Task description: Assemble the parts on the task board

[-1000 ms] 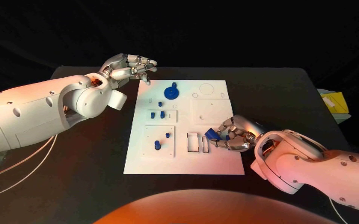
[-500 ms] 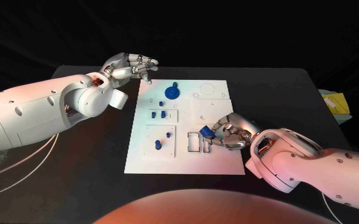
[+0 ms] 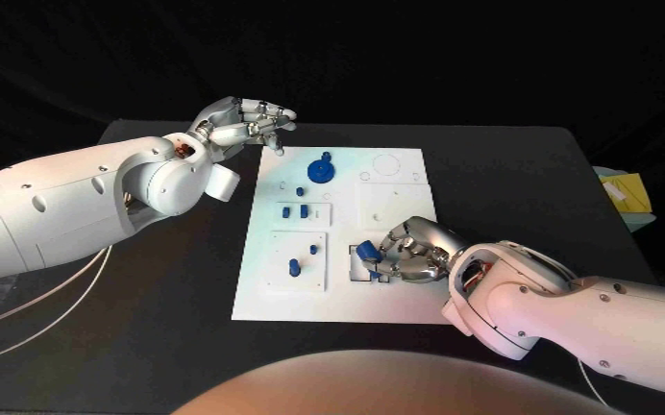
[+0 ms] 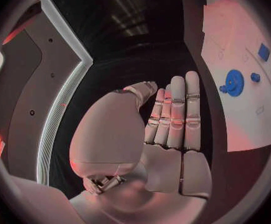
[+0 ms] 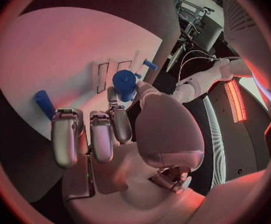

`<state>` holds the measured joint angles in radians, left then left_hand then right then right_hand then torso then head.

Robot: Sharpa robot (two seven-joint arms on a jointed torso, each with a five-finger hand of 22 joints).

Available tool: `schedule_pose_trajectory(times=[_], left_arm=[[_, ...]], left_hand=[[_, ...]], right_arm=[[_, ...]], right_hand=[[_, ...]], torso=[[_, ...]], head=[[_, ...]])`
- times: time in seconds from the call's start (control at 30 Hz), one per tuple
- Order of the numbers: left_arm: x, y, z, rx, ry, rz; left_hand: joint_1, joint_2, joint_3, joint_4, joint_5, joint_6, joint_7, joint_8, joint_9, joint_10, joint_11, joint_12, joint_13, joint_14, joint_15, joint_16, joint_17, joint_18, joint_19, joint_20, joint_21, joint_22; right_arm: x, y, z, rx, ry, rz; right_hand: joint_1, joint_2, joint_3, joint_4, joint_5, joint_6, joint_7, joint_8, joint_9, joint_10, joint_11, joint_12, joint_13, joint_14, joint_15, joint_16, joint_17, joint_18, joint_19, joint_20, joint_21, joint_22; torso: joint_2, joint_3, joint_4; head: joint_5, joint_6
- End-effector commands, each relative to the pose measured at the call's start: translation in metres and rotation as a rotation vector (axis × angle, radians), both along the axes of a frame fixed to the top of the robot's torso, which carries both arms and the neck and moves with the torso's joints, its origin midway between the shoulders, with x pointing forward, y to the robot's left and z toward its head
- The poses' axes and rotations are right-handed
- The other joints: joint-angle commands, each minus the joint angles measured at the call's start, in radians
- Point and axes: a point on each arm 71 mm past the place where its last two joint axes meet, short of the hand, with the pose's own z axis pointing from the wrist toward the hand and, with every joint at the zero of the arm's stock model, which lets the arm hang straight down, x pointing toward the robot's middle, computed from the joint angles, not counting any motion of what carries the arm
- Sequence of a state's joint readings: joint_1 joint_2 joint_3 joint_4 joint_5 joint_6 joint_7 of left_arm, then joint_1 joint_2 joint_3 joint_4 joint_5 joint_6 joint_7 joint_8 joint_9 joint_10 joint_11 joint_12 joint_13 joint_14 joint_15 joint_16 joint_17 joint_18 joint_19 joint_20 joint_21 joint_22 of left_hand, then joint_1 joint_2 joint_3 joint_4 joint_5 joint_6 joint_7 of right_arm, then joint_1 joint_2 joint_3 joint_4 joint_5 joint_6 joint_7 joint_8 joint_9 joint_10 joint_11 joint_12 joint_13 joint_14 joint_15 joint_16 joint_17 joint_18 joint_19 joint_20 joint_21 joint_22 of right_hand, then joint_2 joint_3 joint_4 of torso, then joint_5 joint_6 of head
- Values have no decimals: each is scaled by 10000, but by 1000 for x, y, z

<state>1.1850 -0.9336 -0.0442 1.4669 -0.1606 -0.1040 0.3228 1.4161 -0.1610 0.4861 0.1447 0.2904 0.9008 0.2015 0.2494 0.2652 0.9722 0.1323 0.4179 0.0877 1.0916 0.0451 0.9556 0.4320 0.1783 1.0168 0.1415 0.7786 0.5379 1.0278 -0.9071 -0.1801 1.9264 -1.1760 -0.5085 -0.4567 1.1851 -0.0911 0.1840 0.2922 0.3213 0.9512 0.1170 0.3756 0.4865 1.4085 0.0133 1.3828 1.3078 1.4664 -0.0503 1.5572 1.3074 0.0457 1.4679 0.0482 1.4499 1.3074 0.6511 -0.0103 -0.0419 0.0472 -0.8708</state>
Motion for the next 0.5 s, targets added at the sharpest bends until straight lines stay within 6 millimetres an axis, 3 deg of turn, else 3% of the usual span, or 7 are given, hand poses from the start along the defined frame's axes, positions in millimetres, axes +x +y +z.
schedule_pose_trajectory(times=[0.03, 0.5], left_arm=[[-1, -2, 2, -171, -88, -161], [-1, -1, 2, -162, -75, -154]], left_hand=[[-39, 55, 31, 10, 31, -17, 13, -54, 16, -90, -14, 38, -3, -10, 39, 51, -15, 59, 69, -28, -44, -17], [-39, 55, 31, 10, 31, -17, 13, -54, 16, -90, -14, 38, -3, -10, 39, 51, -15, 59, 69, -28, -44, -17]], right_arm=[[-2, 4, -3, -159, 233, 383], [2, 2, -7, -629, 142, 262]], right_hand=[[-147, -4, -69, -6, -134, 315, -289, 59, 39, 56, -22, -52, 456, 979, -80, 25, 2335, -178, 743, -59, 27, 1903], [-501, 0, -213, 4, -501, 333, -330, 235, 91, 69, -53, -74, 488, 980, -107, 26, 2339, -181, 747, -79, 33, 1916]], torso=[[2, 5, -5], [1, 5, -5]], head=[[13, -18], [44, -18]])
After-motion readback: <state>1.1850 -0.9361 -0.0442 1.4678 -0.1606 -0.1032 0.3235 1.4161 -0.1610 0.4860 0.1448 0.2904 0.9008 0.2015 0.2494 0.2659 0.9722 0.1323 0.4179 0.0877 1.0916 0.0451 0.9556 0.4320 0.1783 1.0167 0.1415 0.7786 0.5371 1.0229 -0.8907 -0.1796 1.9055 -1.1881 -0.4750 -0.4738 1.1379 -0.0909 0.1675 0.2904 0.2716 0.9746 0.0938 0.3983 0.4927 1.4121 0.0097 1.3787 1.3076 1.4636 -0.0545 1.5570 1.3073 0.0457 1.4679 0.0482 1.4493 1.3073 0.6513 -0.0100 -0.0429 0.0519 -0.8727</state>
